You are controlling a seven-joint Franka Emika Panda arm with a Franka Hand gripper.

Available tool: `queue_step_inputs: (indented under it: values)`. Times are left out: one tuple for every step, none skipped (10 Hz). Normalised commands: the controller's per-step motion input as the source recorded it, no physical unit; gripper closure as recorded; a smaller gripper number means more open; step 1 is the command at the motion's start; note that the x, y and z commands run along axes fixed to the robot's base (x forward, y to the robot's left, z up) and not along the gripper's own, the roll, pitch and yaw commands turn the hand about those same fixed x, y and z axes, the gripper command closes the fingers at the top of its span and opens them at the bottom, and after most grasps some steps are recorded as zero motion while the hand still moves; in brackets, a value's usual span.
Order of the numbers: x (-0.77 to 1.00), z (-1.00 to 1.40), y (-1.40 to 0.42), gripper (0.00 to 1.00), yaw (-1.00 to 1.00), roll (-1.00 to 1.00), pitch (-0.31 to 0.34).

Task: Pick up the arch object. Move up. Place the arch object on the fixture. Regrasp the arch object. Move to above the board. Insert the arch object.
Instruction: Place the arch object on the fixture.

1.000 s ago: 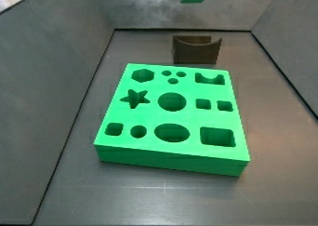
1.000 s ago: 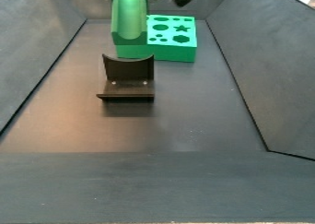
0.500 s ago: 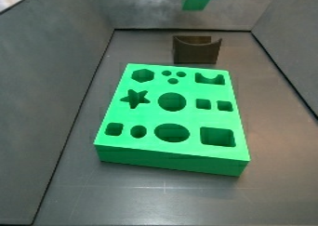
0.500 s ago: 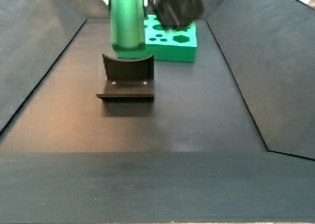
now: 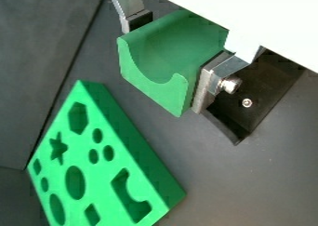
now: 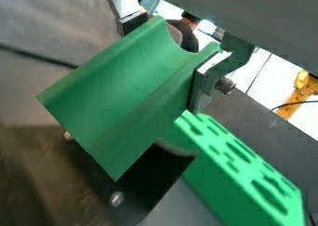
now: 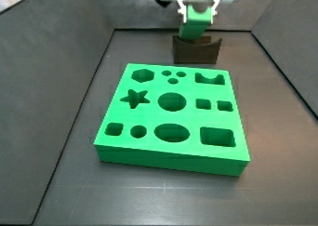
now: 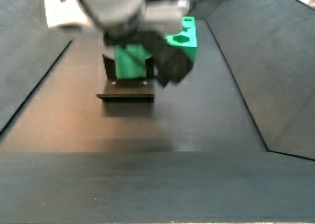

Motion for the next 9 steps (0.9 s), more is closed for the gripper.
queue_step_inputs:
  values:
    - [0.19, -1.00, 0.13, 1.00, -0.21, -0.17, 0.049]
    - [0.16, -0.80, 0.11, 1.00, -0.20, -0.16, 0.015]
    - [0.14, -0.67, 0.10, 1.00, -0.19, -0.16, -0.003]
    - [0.10, -0.42, 0.10, 1.00, -0.14, -0.14, -0.039]
    - [0.08, -0.39, 0.11, 1.00, -0.12, -0.13, -0.054]
    - [0.07, -0.38, 0.11, 1.00, -0.08, -0.12, -0.059]
    - [0.07, -0.37, 0.11, 1.00, -0.06, -0.12, -0.058]
    - [0.07, -0.37, 0.10, 1.00, -0.04, -0.12, -0.058]
    - [0.00, -0.17, -0.50, 1.00, 0.00, 0.00, 0.000]
